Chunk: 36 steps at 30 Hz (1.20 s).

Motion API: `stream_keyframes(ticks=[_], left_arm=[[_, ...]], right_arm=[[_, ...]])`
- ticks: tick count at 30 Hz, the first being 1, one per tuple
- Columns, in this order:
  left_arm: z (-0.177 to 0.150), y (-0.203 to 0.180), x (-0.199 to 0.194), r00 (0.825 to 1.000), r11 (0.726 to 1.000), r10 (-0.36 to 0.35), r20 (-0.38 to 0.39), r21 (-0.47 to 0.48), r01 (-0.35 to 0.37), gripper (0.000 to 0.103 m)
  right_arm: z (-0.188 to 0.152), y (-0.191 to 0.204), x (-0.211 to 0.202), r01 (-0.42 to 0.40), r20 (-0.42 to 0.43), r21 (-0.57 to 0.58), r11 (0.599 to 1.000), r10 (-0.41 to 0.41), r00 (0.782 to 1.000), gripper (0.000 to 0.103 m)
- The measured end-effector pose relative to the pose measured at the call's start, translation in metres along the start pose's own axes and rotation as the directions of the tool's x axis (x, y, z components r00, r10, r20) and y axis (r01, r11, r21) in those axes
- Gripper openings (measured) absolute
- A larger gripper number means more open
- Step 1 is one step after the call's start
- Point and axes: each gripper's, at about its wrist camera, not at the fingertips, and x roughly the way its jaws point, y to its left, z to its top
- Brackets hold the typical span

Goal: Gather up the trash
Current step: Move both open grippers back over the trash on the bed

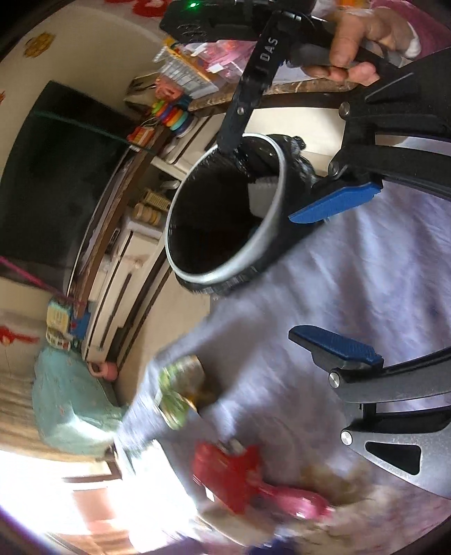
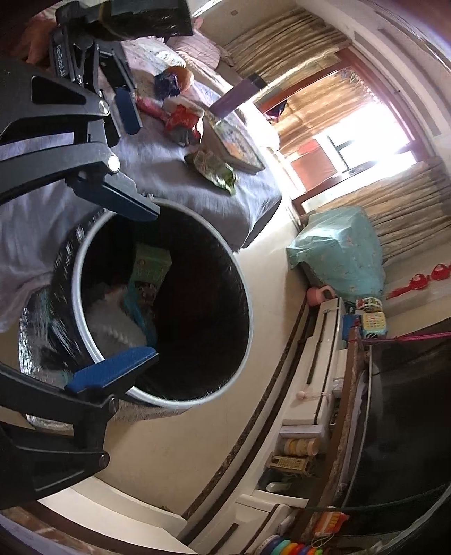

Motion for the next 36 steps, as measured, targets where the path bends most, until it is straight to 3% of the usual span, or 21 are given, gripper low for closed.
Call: stream_keyframes(ticks=[4, 12, 23, 29, 36], left_arm=[[-0.026, 0.019, -0.024, 1.000, 0.998, 0.020, 0.021, -0.055, -0.019, 0.064], [-0.071, 0.065, -0.072, 0.997, 0.983, 0.070, 0.038, -0.171, -0.063, 0.065], [-0.110, 0.121, -0.122, 0.986, 0.940, 0.161, 0.050, -0.313, -0.138, 0.065], [-0.122, 0.141, -0.147, 0.974, 0.918, 0.215, 0.066, -0.353, -0.178, 0.068], [-0.134, 0.157, -0.164, 0.969, 0.901, 0.241, 0.060, -0.384, -0.200, 0.068]], right_arm=[[-0.012, 0.021, -0.008, -0.032, 0.028, 0.002, 0.999, 0.032, 0.999, 0.088], [-0.040, 0.076, -0.014, -0.121, 0.058, -0.047, 0.991, 0.124, 0.991, 0.089], [-0.071, 0.133, 0.013, -0.218, 0.008, -0.077, 0.973, 0.220, 0.976, 0.090], [-0.078, 0.159, 0.023, -0.237, 0.001, -0.121, 0.964, 0.239, 0.971, 0.090], [-0.078, 0.179, 0.046, -0.278, -0.059, -0.082, 0.957, 0.274, 0.960, 0.090]])
